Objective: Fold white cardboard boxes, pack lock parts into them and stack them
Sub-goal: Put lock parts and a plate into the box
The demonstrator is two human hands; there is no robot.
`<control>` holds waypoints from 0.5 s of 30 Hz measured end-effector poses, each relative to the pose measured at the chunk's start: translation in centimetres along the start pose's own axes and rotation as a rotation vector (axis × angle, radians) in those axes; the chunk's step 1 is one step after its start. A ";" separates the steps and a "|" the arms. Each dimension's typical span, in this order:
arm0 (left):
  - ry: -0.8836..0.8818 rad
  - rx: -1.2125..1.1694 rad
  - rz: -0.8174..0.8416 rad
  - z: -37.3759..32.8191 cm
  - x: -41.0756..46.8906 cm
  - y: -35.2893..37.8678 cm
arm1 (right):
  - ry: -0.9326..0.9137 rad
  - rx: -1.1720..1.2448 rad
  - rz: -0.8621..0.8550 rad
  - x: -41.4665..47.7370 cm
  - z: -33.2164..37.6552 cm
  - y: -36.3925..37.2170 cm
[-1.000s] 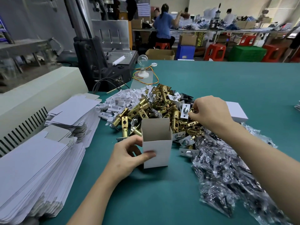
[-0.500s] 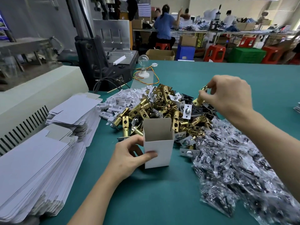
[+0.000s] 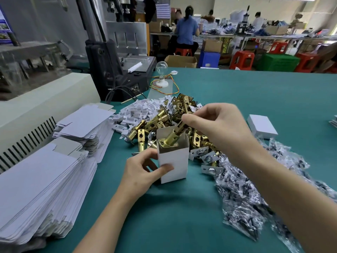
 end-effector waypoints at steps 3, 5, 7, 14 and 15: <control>-0.005 0.004 -0.020 0.0 0.1 -0.3 | -0.035 -0.156 -0.083 0.2 -0.6 -0.3; 0.000 0.017 -0.025 0.0 0.1 -0.3 | -0.056 -0.230 -0.097 0.4 -0.5 -0.3; 0.001 0.033 -0.033 0.0 0.1 -0.3 | -0.096 -0.360 -0.087 0.4 0.2 0.2; 0.013 0.069 -0.024 0.0 0.1 -0.1 | -0.227 -0.974 0.138 -0.2 1.9 4.8; 0.012 0.067 -0.022 0.0 0.1 -0.1 | -0.236 -1.021 0.169 -0.4 1.7 5.2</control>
Point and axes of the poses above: each hand's wrist, its own x-axis towards the middle knuckle, its own y-axis out of the palm, z = x × y, the point moved 9 cm from there along x, towards the middle knuckle, and after that the axes turned 5 degrees about -y, right-handed, at the moved point
